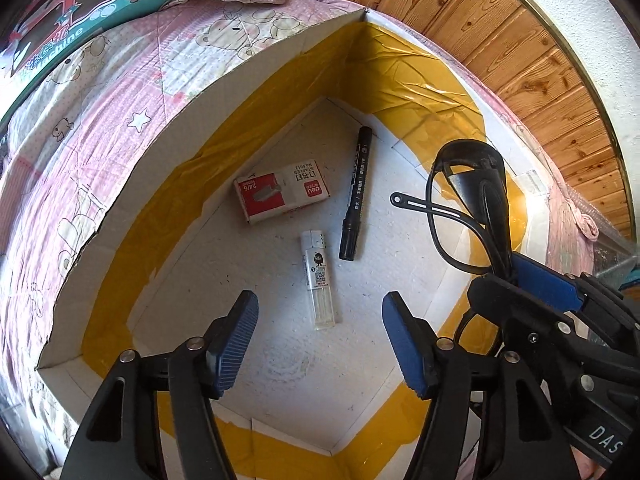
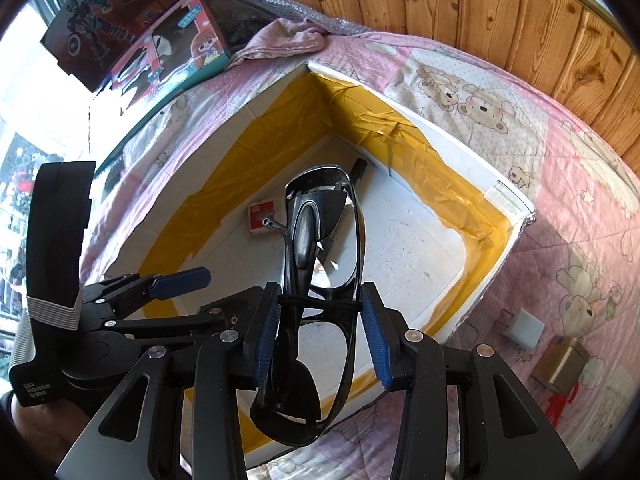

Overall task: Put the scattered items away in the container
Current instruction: 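Open left tool to drop the lighter while right tool releases the sunglasses inside, then move both tools back toward the pink stapler and green tape roll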

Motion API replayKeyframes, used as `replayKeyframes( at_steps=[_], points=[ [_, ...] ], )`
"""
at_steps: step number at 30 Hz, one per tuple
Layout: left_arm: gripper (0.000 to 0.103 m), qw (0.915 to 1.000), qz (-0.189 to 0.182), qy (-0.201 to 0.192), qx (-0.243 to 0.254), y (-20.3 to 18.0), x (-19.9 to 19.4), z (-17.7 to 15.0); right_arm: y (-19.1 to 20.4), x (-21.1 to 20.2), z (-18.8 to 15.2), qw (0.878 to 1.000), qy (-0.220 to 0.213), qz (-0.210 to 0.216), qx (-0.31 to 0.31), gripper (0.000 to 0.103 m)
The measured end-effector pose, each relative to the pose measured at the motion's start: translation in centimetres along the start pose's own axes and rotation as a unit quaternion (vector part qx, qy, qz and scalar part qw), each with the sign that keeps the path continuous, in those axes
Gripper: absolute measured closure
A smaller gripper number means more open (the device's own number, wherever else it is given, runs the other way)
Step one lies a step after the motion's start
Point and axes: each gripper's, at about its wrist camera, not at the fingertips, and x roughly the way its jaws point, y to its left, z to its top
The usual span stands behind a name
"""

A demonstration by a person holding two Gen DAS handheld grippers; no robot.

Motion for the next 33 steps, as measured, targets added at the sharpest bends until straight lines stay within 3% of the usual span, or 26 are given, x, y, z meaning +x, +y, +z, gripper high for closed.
replayKeyframes(
  at_steps=[9, 21, 33],
  points=[
    [0.036, 0.9994, -0.002, -0.029, -0.016, 0.4, -2.7, -2.3, 0.3, -4.1, -3.1, 0.998, -0.048, 0.015, 0.03, 0.058],
    [0.037, 0.9955, 0.006, -0.088, 0.035, -1.5, -7.9, -5.8, 1.0, -7.5, -8.2, 0.996, -0.075, 0.026, 0.046, 0.058],
    [0.037, 0.9882, -0.012, -0.14, 0.061, -2.1, -12.6, -10.1, 1.0, -10.6, -13.1, 0.99, -0.112, 0.054, 0.07, 0.058]
  ],
)
